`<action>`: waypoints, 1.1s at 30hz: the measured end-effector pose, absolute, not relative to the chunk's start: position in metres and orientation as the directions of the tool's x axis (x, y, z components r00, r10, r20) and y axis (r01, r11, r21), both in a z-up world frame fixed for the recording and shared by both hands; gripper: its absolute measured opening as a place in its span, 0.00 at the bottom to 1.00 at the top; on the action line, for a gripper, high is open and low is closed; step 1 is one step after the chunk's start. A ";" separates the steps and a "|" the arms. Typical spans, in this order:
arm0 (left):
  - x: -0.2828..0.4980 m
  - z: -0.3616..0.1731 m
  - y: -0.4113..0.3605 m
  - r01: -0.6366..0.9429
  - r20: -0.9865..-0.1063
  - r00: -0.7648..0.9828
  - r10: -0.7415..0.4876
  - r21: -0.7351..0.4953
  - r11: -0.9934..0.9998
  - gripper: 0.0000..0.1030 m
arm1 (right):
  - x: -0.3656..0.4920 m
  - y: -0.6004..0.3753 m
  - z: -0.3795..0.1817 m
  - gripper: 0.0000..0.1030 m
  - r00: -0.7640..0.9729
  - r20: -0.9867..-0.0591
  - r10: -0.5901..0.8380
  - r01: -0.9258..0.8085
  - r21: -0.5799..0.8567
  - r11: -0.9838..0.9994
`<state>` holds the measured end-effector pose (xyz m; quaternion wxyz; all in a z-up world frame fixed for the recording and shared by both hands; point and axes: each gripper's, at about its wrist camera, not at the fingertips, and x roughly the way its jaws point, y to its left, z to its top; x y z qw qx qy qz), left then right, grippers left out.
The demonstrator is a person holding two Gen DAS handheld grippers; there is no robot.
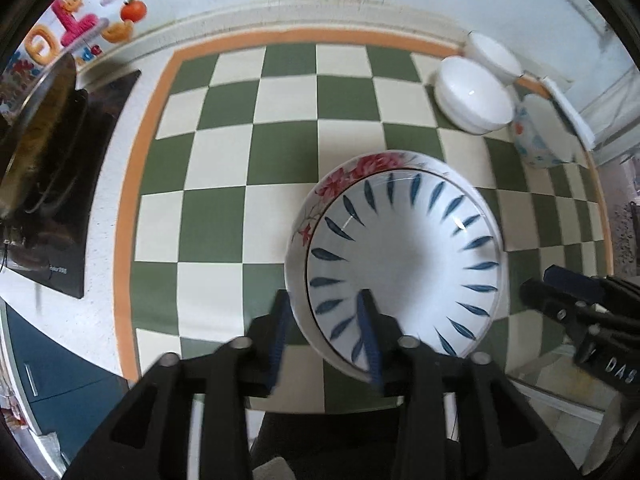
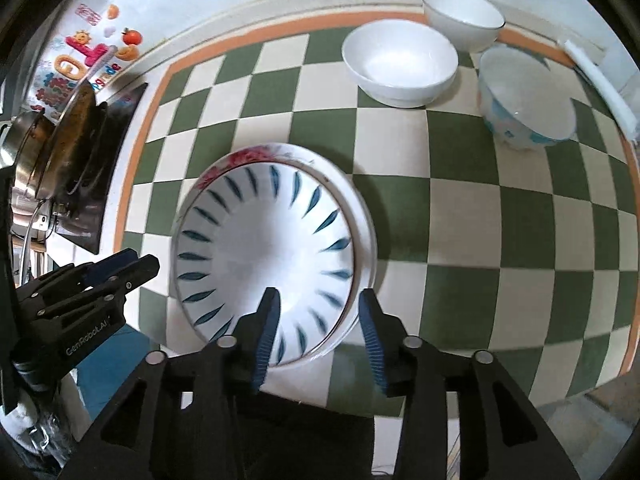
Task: Organize plates and bowls
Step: 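Lower the three-plate stack onto the checkered cloth and open the right tool, then reach the right tool to the plain white bowls and grasp one's rim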
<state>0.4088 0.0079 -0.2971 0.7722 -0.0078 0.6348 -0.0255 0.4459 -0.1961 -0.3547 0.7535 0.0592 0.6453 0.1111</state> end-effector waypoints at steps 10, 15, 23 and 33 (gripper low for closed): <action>0.365 -0.239 0.018 0.064 -0.943 0.327 -0.062 -0.043 0.997 0.84 | 0.377 -0.181 -0.294 0.85 0.297 -0.932 0.207 -0.067 0.196 0.978; 0.341 -0.211 0.023 0.089 -0.919 0.385 -0.084 -0.054 0.995 0.91 | 0.346 -0.175 -0.258 0.90 0.376 -0.913 0.161 -0.038 0.159 0.987; 0.305 -0.169 0.031 0.133 -0.875 0.465 -0.134 -0.081 0.988 0.95 | 0.300 -0.166 -0.209 0.93 0.474 -0.873 0.118 0.001 0.135 0.991; 0.286 -0.154 0.034 0.174 -0.849 0.497 -0.181 -0.107 0.979 0.96 | 0.272 -0.162 -0.189 0.95 0.510 -0.850 0.133 0.017 0.164 0.986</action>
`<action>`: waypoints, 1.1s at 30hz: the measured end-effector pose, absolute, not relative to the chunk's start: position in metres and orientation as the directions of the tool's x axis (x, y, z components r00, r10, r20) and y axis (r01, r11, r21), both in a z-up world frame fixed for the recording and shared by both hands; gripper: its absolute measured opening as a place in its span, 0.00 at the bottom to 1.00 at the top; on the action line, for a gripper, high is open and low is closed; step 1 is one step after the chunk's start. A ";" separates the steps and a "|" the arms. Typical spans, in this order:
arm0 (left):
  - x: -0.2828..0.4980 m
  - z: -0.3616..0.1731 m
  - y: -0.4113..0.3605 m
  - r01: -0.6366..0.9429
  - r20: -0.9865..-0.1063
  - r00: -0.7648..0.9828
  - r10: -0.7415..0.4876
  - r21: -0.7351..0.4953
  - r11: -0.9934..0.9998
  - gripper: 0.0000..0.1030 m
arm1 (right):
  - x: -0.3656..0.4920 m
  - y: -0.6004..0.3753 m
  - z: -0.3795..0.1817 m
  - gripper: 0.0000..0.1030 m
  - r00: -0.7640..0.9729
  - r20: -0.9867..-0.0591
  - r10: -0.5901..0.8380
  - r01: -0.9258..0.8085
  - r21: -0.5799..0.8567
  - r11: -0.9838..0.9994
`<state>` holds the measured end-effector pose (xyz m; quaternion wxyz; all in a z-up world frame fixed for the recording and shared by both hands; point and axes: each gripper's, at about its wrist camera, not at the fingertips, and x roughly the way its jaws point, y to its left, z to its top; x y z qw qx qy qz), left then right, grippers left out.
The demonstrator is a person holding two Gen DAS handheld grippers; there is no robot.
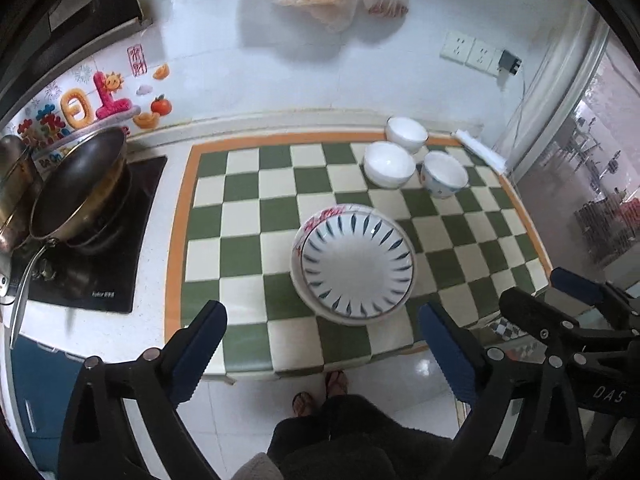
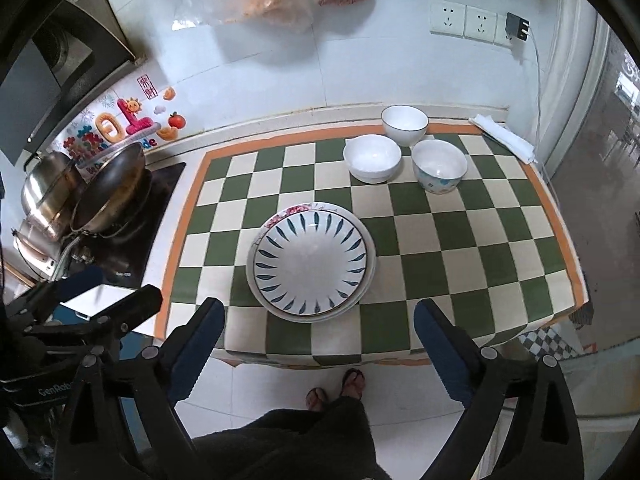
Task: Organize plates and bowls
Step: 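Reach the right tool to the plain white bowls and grasp one's rim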
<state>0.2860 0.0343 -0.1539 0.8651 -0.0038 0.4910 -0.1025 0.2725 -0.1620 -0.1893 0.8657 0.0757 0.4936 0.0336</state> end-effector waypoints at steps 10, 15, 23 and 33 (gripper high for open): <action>0.351 -0.147 0.002 0.170 -0.791 0.597 -0.138 -0.043 0.984 0.96 | 0.335 -0.217 -0.211 0.95 0.516 -0.815 0.262 0.073 0.347 0.935; 0.423 -0.172 -0.028 0.136 -0.829 0.552 -0.094 -0.022 0.990 0.96 | 0.412 -0.267 -0.238 0.95 0.491 -0.814 0.310 0.122 0.417 0.901; 0.553 -0.248 -0.074 0.097 -0.931 0.345 -0.119 -0.091 0.991 0.82 | 0.541 -0.313 -0.324 0.83 0.346 -0.853 0.391 0.188 0.472 0.862; 0.649 -0.338 -0.120 0.103 -0.984 0.125 -0.124 -0.112 0.988 0.56 | 0.624 -0.328 -0.417 0.52 0.209 -0.838 0.504 0.293 0.546 0.785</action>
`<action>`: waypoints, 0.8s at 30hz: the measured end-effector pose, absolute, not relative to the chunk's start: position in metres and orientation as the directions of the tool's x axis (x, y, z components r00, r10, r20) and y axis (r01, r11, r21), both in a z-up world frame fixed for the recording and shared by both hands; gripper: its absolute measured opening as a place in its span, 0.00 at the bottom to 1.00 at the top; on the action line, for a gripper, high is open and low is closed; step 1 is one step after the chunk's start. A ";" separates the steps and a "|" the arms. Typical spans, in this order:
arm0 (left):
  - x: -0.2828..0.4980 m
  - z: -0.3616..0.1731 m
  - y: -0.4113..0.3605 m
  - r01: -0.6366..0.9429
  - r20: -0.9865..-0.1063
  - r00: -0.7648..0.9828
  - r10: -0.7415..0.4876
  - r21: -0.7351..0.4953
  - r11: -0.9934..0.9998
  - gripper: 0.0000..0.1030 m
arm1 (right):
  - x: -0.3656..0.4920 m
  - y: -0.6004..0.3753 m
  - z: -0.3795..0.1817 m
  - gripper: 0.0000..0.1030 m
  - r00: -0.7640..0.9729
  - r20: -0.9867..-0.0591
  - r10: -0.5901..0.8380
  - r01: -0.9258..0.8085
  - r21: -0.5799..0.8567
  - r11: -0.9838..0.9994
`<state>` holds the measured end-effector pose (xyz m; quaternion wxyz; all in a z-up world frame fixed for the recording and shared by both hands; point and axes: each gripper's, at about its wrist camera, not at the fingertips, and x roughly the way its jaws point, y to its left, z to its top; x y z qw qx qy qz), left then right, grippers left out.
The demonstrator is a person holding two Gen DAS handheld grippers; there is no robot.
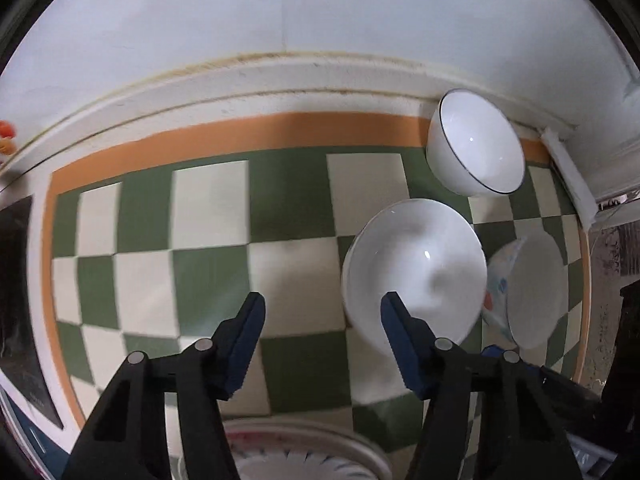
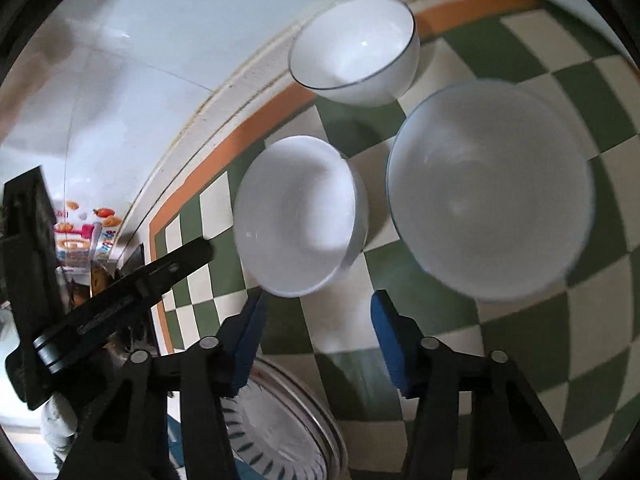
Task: Organize plates and bowls
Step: 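Reach the right tool to the plain white bowls and grasp one's rim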
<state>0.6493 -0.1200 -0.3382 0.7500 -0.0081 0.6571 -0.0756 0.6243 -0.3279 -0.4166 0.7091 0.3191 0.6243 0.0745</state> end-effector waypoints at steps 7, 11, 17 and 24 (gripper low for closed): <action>0.678 -0.374 -0.142 0.177 -0.994 0.036 -0.105 -0.097 0.979 0.31 | 0.646 -0.320 -0.443 0.44 0.161 -0.861 0.482 0.354 0.507 0.786; 0.683 -0.383 -0.149 0.213 -0.994 0.013 -0.109 -0.104 0.972 0.21 | 0.654 -0.312 -0.449 0.28 0.145 -0.886 0.440 0.366 0.461 0.808; 0.685 -0.387 -0.153 0.241 -0.993 0.007 -0.119 -0.114 0.964 0.13 | 0.658 -0.304 -0.451 0.18 0.159 -0.903 0.399 0.368 0.429 0.825; 0.670 -0.368 -0.151 0.256 -0.990 0.047 -0.136 -0.120 0.959 0.13 | 0.650 -0.296 -0.447 0.17 0.168 -0.907 0.386 0.341 0.421 0.841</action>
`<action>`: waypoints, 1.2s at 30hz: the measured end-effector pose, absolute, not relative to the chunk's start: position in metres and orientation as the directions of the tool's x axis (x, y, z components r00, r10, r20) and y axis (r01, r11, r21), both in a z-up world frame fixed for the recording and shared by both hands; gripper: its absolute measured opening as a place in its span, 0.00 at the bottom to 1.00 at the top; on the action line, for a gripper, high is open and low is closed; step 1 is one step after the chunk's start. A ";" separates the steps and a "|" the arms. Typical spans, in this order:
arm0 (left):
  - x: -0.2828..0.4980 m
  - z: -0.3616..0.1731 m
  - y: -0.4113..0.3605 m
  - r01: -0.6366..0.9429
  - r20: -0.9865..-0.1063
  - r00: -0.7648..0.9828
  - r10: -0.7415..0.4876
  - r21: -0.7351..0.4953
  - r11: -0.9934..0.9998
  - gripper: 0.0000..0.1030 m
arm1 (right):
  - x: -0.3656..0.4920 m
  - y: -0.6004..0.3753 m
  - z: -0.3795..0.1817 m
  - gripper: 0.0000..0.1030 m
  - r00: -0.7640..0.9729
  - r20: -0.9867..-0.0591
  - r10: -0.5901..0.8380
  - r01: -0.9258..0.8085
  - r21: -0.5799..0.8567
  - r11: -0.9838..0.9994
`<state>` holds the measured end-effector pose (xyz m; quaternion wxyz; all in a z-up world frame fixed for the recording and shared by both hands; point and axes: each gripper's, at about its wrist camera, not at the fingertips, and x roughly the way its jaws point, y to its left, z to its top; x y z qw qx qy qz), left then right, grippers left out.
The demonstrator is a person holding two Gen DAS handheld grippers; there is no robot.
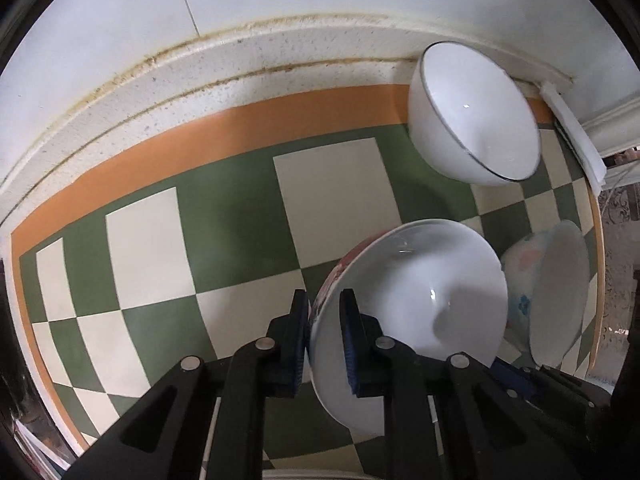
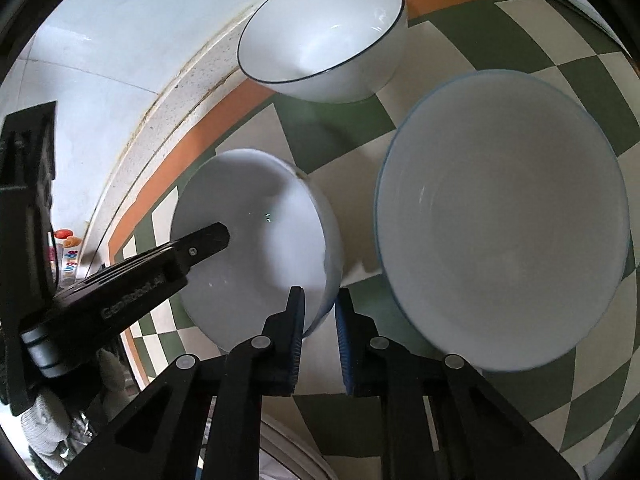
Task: Organize plates and bowls
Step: 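Reach the right tool to the plain white bowls and grasp one's rim, then lift the plain white bowl with the right tool toward the blue-flower bowl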
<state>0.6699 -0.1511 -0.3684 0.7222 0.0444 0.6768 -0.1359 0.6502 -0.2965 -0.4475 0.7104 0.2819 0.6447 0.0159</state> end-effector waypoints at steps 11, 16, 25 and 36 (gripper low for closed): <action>0.620 -0.330 -0.141 0.263 -0.982 0.094 -0.165 -0.135 0.955 0.13 | 0.619 -0.293 -0.413 0.16 0.197 -0.899 0.391 0.302 0.435 0.848; 0.595 -0.306 -0.140 0.285 -0.973 0.102 -0.208 -0.171 0.943 0.13 | 0.588 -0.296 -0.392 0.16 0.205 -0.904 0.375 0.295 0.422 0.857; 0.548 -0.289 -0.184 0.369 -0.966 0.103 -0.238 -0.185 0.911 0.13 | 0.519 -0.323 -0.364 0.16 0.228 -0.909 0.348 0.317 0.407 0.857; 0.512 -0.333 -0.230 0.430 -0.972 -0.004 -0.236 -0.215 0.877 0.13 | 0.453 -0.385 -0.390 0.16 0.181 -0.926 0.332 0.400 0.377 0.835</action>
